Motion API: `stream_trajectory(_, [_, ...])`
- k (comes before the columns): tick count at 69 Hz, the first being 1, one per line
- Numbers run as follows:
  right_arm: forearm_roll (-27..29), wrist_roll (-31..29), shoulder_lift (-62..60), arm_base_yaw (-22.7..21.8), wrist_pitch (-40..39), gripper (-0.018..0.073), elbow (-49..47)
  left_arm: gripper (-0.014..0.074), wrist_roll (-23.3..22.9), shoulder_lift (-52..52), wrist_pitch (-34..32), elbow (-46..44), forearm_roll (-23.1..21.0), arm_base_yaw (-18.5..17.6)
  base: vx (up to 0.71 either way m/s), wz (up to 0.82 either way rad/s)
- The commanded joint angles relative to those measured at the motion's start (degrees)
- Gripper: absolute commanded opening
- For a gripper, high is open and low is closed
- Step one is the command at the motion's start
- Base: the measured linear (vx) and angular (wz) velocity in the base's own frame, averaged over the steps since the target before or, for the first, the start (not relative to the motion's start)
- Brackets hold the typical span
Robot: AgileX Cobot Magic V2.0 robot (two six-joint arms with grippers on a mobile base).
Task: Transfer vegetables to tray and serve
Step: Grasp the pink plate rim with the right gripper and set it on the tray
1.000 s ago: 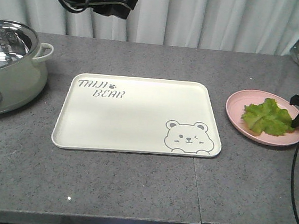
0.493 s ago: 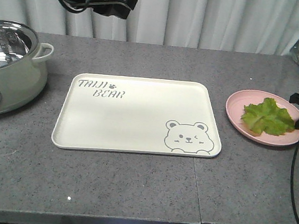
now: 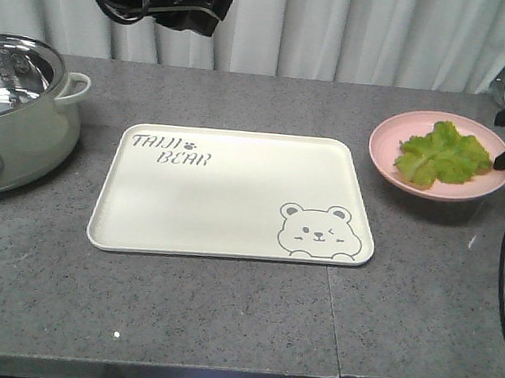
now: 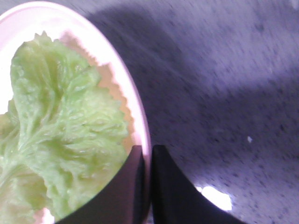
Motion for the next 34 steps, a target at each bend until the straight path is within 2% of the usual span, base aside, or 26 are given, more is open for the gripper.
stream_trajectory(1, [5.63, -0.78, -3.67, -0.18, 0.58, -0.0003, -5.22, 0.0391, -0.4, -2.62, -2.7, -1.35, -0.08, -0.15, 0.0, 0.0])
stream_trajectory(9, [11.31, -1.89, -3.67, 0.33, 1.97, -0.0004, -8.09, 0.0391, -0.4, -2.62, -2.21, -1.35, 1.49, -0.15, 0.0, 0.0])
stream_trajectory(17, [15.96, -3.63, -3.67, 2.92, 2.41, -0.0004, -9.12, 0.0391, -0.55, -2.62, -0.07, -1.35, 5.57, -0.15, 0.0, 0.0])
stream_trajectory(34, [15.6, -5.68, -3.67, 14.54, -0.59, -0.0004, -9.12, 0.0391, -0.64, -2.62, 4.42, -1.35, 12.73, -0.15, 0.0, 0.0])
